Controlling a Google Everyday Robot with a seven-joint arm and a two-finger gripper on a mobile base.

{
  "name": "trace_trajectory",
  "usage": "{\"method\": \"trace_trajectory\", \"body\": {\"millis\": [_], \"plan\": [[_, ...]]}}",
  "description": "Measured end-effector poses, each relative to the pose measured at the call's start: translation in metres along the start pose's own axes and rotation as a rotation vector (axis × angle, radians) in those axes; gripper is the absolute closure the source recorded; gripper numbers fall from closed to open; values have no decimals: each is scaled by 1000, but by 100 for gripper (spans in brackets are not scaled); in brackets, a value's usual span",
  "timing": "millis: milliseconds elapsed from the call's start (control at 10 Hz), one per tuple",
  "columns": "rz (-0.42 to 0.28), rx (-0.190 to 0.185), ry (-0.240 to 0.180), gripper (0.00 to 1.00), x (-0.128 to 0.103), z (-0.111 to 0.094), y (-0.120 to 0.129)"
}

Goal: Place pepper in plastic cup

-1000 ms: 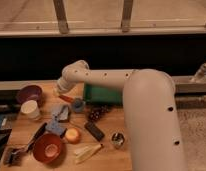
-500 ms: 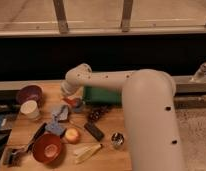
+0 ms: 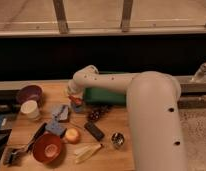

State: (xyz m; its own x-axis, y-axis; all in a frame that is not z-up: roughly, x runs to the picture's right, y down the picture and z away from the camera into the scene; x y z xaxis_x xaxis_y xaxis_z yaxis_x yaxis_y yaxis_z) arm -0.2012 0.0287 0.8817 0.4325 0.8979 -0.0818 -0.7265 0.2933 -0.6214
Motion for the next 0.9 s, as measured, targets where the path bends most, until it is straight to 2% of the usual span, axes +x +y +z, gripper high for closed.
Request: {"method": "trace_trajectory", "body": {"millis": [400, 600, 700, 900], "plan": [[17, 4, -58, 98, -2, -2, -9], [10, 8, -70, 81, -5, -6, -7], [4, 10, -77, 77, -8, -9, -5], [-5, 25, -96, 77, -13, -17, -4]]}}
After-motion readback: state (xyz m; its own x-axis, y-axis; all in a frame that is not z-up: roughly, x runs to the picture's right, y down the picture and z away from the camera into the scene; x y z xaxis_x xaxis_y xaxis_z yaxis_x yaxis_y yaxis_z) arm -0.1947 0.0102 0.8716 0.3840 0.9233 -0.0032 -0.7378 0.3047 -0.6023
